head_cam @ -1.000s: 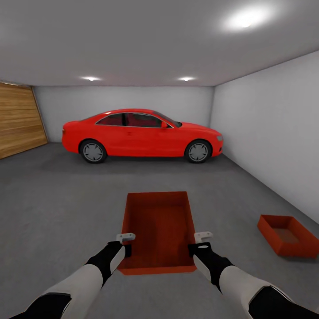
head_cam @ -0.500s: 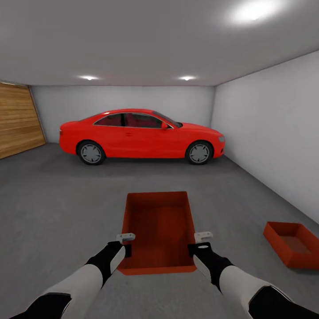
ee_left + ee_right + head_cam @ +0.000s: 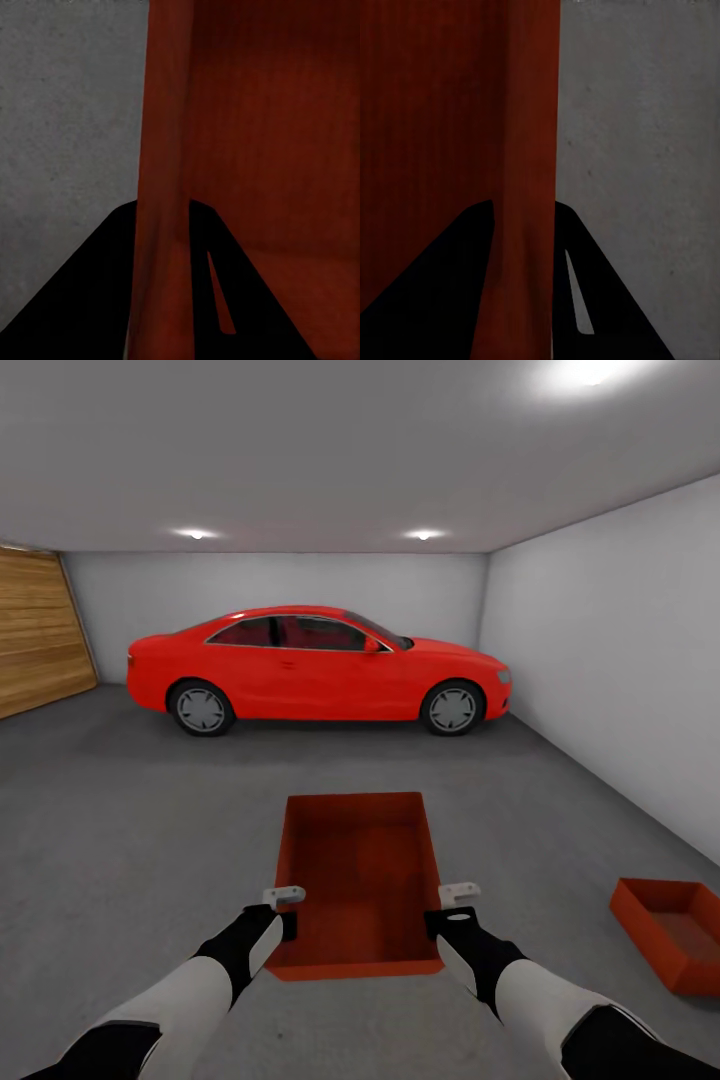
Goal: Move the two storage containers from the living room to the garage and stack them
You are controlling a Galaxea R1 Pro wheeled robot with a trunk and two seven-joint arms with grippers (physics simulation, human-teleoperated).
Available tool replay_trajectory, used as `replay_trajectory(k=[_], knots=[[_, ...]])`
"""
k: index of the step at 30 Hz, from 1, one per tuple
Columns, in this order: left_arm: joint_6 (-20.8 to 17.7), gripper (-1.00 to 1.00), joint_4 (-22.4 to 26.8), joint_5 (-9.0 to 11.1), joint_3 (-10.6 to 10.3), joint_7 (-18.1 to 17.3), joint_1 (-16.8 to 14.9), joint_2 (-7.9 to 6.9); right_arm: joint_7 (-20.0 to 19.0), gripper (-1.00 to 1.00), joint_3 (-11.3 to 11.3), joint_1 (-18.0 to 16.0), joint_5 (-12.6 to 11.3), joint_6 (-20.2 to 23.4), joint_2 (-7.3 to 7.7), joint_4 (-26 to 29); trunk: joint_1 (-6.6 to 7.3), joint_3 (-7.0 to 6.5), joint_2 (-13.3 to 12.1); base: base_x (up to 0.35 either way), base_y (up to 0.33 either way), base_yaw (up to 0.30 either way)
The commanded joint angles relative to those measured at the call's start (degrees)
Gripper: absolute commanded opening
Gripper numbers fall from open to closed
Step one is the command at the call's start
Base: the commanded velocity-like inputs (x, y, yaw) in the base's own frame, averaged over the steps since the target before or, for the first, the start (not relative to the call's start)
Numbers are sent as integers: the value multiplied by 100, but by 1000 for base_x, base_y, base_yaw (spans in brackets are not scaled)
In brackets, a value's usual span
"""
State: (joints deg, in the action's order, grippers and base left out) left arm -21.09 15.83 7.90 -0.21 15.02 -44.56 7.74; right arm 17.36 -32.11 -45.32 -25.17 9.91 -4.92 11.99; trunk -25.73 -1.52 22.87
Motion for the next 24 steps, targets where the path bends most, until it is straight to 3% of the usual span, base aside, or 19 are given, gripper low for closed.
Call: replay_trajectory(k=[1,24], knots=[[123,-100,26,-210,-40,80,0,-36,48,-100,-103,-1,-138,37,6,-3,-5,2,4,323,0,0],[123,-100,26,-219,-44,80,0,-36,48,-100,-103,-1,-138,40,8,-3,-5,2,4,323,0,0]])
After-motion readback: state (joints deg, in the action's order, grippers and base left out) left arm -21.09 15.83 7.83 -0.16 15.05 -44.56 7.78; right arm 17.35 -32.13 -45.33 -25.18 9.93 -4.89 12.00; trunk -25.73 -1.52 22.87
